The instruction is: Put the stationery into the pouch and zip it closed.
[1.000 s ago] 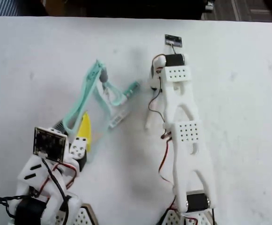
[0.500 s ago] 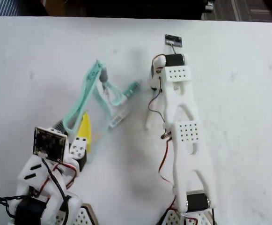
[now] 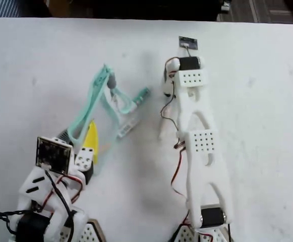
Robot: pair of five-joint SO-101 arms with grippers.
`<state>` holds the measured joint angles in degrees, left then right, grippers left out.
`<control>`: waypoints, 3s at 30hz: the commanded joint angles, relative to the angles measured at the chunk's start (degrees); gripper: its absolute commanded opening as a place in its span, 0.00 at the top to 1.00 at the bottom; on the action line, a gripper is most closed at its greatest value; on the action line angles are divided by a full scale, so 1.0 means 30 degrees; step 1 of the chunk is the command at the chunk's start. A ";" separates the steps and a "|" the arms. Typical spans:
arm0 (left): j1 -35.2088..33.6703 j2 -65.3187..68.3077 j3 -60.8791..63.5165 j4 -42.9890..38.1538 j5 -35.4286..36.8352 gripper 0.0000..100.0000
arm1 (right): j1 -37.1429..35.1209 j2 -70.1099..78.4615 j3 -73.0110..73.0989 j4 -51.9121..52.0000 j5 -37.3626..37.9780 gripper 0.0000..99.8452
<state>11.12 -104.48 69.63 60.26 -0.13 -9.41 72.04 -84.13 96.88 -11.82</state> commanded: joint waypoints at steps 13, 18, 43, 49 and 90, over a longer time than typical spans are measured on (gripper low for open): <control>-0.0044 -0.0132 -0.0996 0.0000 -0.0029 0.97 | 0.0132 -1.0681 0.4571 0.0659 0.3663 0.98; -0.0044 -0.0132 -0.0996 0.0000 -0.0029 0.97 | -0.0425 -1.5604 0.8440 0.0601 0.3663 0.98; -0.0044 -0.0132 -0.0996 0.0000 -0.0059 0.97 | -0.0659 -3.1839 1.5531 0.0571 0.3751 0.98; -0.0044 -0.0132 -0.0996 -0.0029 -0.0088 0.97 | -0.0659 -3.4974 1.5531 0.0571 0.3751 0.98; -0.0044 -0.0132 -0.0996 -0.0029 -0.0117 0.97 | -0.0659 -4.0044 1.9487 0.0278 0.3663 0.98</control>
<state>11.12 -104.48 69.63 60.26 -0.13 -11.16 -48.04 -25.67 97.41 -1.19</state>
